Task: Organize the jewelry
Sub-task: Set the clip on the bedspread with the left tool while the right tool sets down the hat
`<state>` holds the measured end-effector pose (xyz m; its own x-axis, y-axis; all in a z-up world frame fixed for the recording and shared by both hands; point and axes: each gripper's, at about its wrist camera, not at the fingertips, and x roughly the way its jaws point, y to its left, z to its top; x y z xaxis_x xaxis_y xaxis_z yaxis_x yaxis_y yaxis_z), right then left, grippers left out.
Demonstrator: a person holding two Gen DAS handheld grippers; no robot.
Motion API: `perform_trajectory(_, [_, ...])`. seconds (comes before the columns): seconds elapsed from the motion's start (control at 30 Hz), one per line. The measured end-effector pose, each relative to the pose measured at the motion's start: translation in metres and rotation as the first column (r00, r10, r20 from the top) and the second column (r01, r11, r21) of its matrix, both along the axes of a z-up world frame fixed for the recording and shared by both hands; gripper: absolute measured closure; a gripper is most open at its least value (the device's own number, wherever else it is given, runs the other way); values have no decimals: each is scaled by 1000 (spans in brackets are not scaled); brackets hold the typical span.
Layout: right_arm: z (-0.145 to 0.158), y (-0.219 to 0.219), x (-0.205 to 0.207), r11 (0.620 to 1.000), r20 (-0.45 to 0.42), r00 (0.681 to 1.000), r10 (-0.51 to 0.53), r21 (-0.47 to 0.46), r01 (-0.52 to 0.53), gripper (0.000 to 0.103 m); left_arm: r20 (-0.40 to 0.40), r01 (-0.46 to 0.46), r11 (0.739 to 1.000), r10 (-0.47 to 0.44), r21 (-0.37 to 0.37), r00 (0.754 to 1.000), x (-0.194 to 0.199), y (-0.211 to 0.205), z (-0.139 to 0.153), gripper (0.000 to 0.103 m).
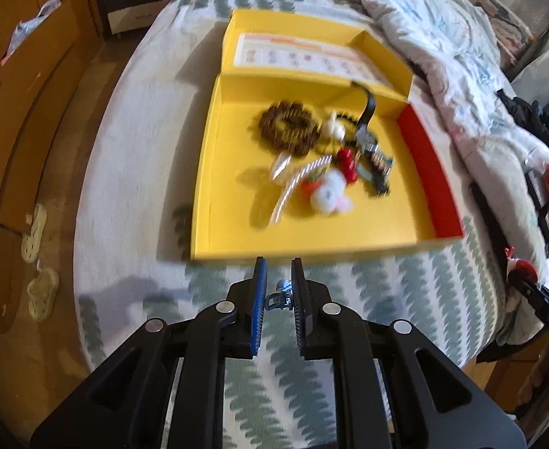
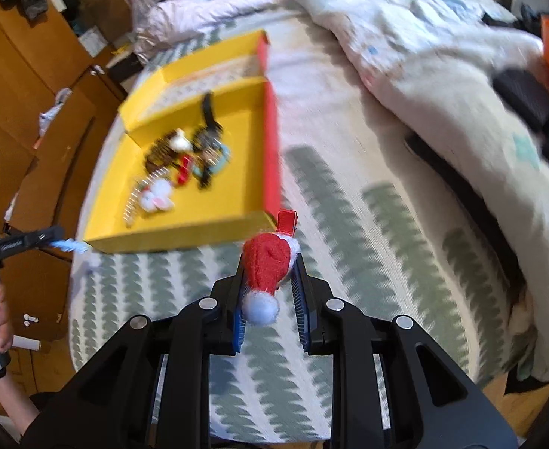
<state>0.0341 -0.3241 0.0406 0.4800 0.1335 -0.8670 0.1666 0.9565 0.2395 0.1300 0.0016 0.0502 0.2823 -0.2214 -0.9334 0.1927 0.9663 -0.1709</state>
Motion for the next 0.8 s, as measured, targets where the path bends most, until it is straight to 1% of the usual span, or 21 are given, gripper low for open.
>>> perform_trajectory(0.1, [-17, -6, -7, 1000, -32, 999, -12, 2, 12, 81, -27, -8, 1000, 8, 1, 1000, -14, 3, -15, 89])
perform_trajectory(0.27, [-38, -5, -9, 1000, -85, 996, -6, 4, 6, 81, -72, -19, 998, 23, 55, 997, -25, 6, -41, 89])
perform_trajectory(0.33, [-47, -5, -8, 1000, -108, 994, -9, -8, 8, 81, -97, -26, 998, 32, 65, 995, -27, 9, -52, 89])
perform_trajectory(0.4, [-56, -5, -6, 1000, -138, 990, -16, -25, 13, 81, -110, -38, 995, 48, 95, 993, -27, 12, -64, 89])
perform_trajectory(0.5, [-69, -8, -1, 999, -178, 984, -25, -34, 19, 81, -118, -49, 992, 62, 115, 991, -24, 14, -76, 89])
perform_trajectory(0.63, [-80, -6, 3, 998, -214, 977, -28, -68, 14, 79, -95, -52, 991, 64, 125, 993, -21, 11, -75, 88])
perform_trajectory(0.67, [-81, -5, 4, 996, -214, 976, -33, -86, 15, 79, -84, -54, 991, 64, 125, 994, -20, 10, -73, 82])
perform_trajectory(0.7, [-82, -5, 4, 995, -213, 976, -37, -100, 15, 78, -76, -55, 991, 64, 125, 995, -20, 10, -72, 72])
perform_trajectory(0.73, [-82, -5, 5, 993, -214, 976, -43, -113, 19, 78, -67, -51, 991, 60, 123, 996, -21, 8, -70, 68])
perform_trajectory(0.8, [-82, -6, 5, 993, -210, 976, -51, -114, 27, 78, -63, -47, 990, 56, 129, 996, -20, 6, -69, 66])
